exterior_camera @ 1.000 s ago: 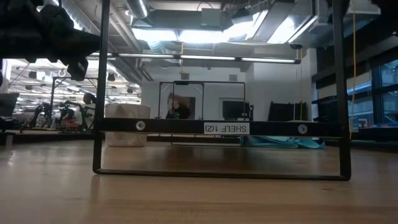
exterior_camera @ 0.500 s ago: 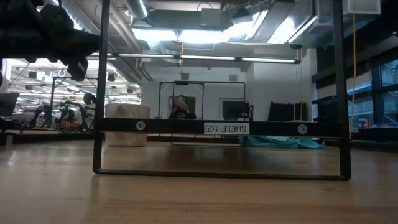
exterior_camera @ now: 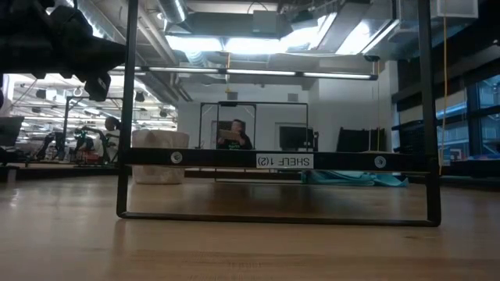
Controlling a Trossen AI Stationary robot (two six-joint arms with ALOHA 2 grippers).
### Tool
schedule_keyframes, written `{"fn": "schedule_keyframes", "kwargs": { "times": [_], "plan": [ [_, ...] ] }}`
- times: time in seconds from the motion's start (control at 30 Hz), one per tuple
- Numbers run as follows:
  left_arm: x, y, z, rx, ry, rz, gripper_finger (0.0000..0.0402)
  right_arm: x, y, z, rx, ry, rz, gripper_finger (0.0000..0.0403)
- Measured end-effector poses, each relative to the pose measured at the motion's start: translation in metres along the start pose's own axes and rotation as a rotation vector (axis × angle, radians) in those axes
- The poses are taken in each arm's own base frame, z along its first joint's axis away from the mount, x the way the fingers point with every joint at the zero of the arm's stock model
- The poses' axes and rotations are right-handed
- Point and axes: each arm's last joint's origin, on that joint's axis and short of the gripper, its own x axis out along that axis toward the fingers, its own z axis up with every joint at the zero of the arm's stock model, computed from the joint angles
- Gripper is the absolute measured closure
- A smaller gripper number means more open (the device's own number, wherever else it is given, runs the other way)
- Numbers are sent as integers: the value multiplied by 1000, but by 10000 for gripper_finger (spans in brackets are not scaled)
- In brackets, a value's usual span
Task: Stack small to large cups/mugs on shelf
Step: Put the wooden mug on the shelf
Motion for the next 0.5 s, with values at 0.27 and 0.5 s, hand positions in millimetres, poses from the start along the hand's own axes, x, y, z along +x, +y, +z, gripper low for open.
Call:
{"fn": "schedule_keyframes", "kwargs": {
  "times": [0.27,0.5],
  "plan": [
    [0,0,0,0,0,0,357,-2,5,-11,142,539,62,175],
    [0,0,0,0,1,1,357,1,19,-10,341,700,396,175]
  ]
}}
